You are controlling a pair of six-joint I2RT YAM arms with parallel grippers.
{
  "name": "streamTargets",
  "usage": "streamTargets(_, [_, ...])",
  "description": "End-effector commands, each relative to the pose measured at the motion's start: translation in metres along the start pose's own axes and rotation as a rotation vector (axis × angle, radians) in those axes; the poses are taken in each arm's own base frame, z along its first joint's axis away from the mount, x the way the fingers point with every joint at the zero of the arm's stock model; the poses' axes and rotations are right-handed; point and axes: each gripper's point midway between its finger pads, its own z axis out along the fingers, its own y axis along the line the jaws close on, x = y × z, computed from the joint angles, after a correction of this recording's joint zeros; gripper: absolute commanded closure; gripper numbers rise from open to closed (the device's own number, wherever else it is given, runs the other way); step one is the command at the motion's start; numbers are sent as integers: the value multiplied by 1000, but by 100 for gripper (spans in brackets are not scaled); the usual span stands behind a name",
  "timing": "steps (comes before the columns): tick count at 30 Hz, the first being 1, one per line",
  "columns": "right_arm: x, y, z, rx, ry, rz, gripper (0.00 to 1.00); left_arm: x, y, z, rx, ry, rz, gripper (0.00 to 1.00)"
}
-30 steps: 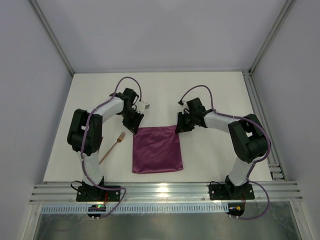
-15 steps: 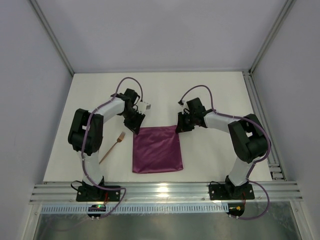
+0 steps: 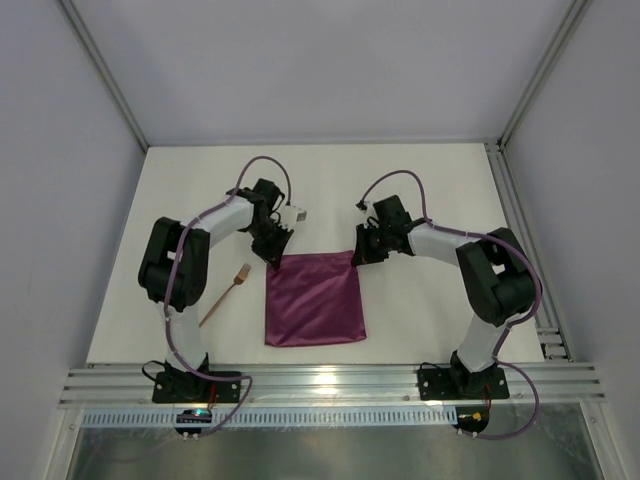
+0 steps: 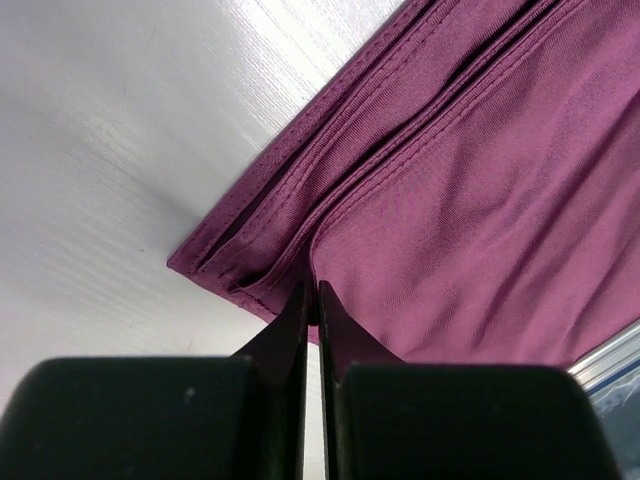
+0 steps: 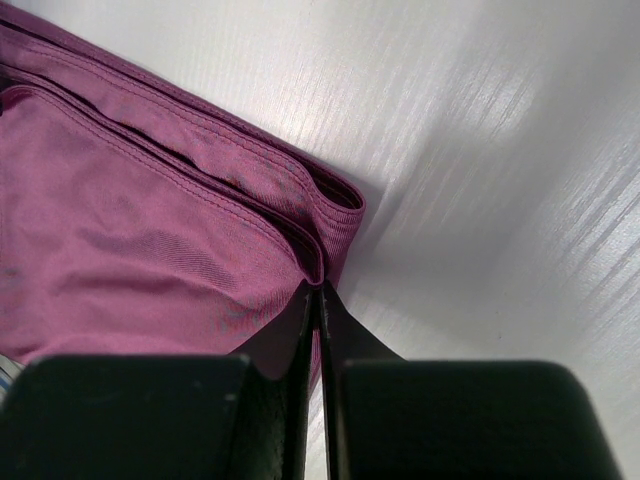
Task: Fold the napkin into a case and place the utensils inside
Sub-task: Smooth out the square-folded napkin at the center of the board.
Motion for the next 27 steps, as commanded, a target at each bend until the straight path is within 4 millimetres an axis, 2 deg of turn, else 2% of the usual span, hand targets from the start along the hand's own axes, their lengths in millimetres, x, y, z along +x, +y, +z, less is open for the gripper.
streamTargets(1, [-15, 6, -5, -18, -45, -29, 95, -7, -11, -6, 43, -30, 6, 100])
streamTargets(8, [-15, 6, -4, -16, -42, -29, 97, -7, -38, -13, 90, -53, 71, 100])
streamTargets(10, [-14, 5, -3, -13, -38, -26, 97, -6, -35, -14, 71, -48, 71, 100])
streamTargets(14, [-14, 6, -4, -15, -40, -25, 97, -8, -16, -13, -35, -50, 71, 100])
streamTargets(22, [-12, 5, -4, -17, -35, -24, 97, -17, 6, -15, -157, -76, 72, 78])
streamTargets(27, [-10, 4, -3, -16, -33, -23, 97, -21, 11, -16, -187, -87, 80, 76])
